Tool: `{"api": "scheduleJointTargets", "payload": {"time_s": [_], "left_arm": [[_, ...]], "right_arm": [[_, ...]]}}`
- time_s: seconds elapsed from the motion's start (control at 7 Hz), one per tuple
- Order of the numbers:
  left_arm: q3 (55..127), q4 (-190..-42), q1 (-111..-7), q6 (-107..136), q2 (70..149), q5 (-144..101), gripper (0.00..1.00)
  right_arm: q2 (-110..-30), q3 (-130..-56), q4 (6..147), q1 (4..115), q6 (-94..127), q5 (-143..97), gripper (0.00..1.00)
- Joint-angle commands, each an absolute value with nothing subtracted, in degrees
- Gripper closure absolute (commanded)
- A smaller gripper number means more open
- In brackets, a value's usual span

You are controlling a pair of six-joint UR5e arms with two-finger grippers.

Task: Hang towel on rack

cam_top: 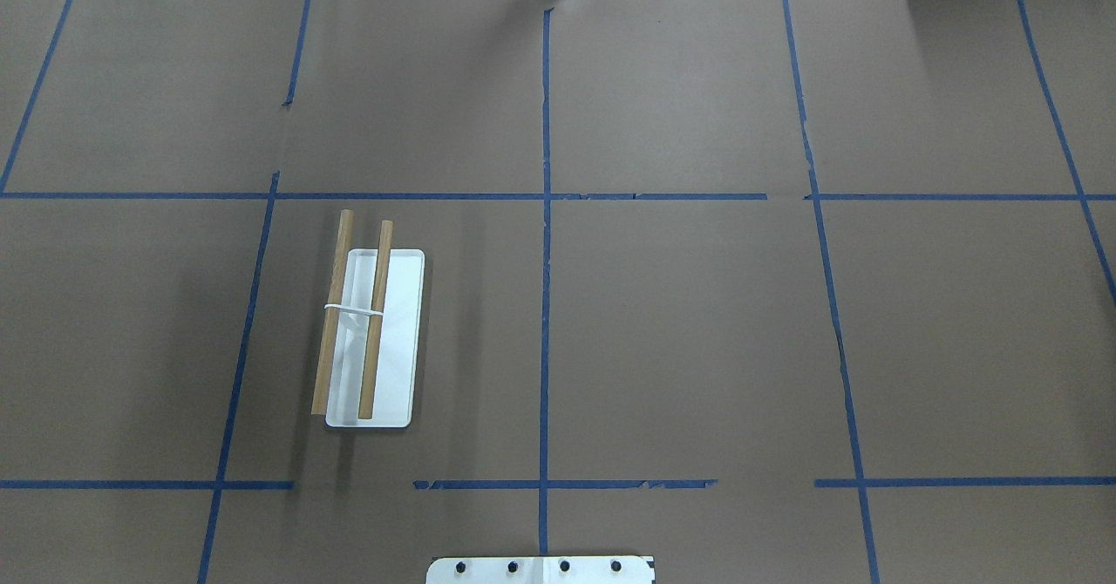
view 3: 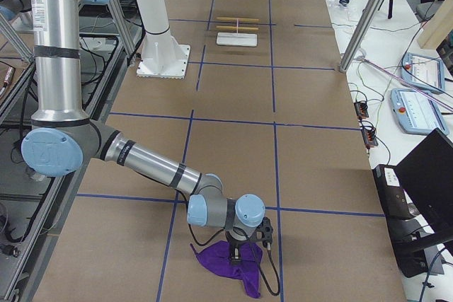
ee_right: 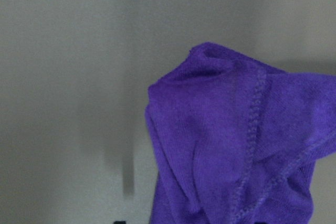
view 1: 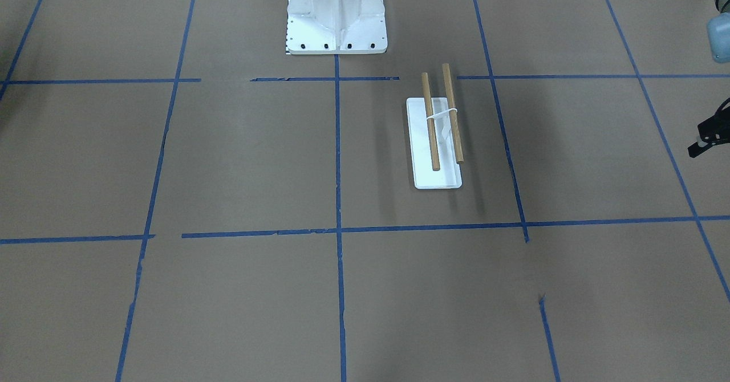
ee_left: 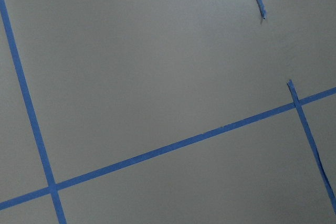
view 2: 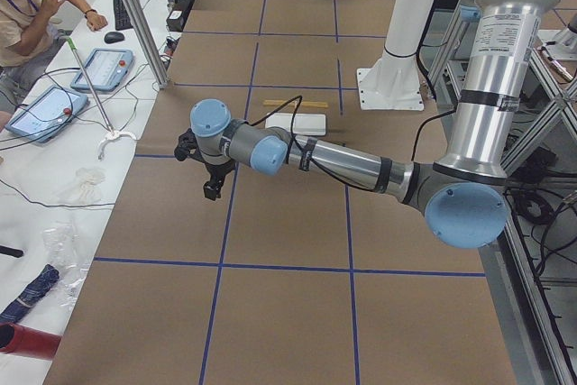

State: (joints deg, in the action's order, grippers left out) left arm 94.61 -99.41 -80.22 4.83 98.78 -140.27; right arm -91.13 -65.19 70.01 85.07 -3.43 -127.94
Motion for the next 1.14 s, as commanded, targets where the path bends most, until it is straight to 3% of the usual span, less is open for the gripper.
{"api": "scheduleJointTargets", "payload": {"time_s": [0.0, 0.14, 0.57, 0.71, 1.0], "left_arm": [[94.66, -100.37, -80.16, 4.83, 98.79, -140.27, 0.00], [94.66, -100.37, -80.16, 4.83, 98.79, -140.27, 0.00], [94.05, -100.89, -80.16, 4.57, 98.18, -140.36, 0.00], [95.09, -101.94, -80.16, 4.74, 98.52, -139.93, 0.00], [94.57, -105.54, -79.90, 5.36, 98.00, -140.36, 0.00]], "right_arm": [[-91.05, -63.37, 68.99, 85.17, -3.34, -127.18, 0.70], [-91.05, -63.37, 68.99, 85.17, -3.51, -127.09, 1.00], [-91.41, -63.10, 68.99, 85.25, -3.96, -126.74, 1.00], [-90.97, -66.32, 69.08, 88.39, -3.87, -128.30, 1.00], [-92.72, -80.62, 73.27, 89.30, -1.77, -131.99, 1.00]]}}
